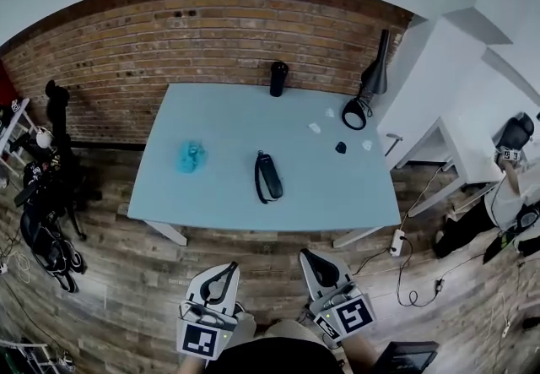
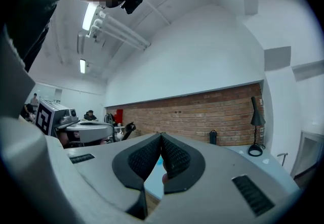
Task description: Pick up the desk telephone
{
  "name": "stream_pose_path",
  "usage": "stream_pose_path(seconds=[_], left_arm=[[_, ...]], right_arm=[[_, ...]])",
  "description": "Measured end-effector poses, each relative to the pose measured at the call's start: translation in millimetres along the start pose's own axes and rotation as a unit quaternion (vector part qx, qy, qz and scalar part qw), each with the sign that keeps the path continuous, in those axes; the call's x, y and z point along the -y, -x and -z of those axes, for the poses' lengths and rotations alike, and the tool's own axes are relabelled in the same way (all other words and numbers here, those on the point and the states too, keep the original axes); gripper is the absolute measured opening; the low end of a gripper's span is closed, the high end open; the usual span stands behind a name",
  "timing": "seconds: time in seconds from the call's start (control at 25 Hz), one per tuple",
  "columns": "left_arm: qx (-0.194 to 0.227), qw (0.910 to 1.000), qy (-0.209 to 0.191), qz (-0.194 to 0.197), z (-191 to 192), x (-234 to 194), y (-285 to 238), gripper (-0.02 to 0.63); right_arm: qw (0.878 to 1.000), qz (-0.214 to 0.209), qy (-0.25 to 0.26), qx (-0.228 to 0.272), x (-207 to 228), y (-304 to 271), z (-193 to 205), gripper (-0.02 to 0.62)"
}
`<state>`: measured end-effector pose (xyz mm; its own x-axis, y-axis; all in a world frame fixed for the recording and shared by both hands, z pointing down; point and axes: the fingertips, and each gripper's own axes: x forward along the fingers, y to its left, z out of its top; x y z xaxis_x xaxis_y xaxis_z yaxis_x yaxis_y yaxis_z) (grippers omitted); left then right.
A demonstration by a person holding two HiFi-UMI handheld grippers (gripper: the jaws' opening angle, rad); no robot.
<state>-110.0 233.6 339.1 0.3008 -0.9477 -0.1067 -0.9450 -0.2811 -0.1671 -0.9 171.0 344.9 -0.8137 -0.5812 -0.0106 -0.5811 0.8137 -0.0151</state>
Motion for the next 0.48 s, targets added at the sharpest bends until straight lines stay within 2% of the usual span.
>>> stream_pose_path(seconds=[0.12,0.32,0.48], left_arm=[[0.008,0.9998,-0.005,0.019,6.1,-21.2,-13.5,0.017],[-0.068,0.9957,0.061,0.013,52.1,-42.1,-24.4,0.017],[-0.108,0.9925,0.057,0.012,75.5,-51.3,-55.8,0.018]], right_arm=[[1.000,0.012,0.007,-0.002,-0.2,-16.6,-4.5,0.015],[0.999,0.023,-0.008,-0.021,16.2,-32.1,12.5,0.015],[0.999,0.026,-0.026,-0.025,56.9,-61.5,28.1,0.015]])
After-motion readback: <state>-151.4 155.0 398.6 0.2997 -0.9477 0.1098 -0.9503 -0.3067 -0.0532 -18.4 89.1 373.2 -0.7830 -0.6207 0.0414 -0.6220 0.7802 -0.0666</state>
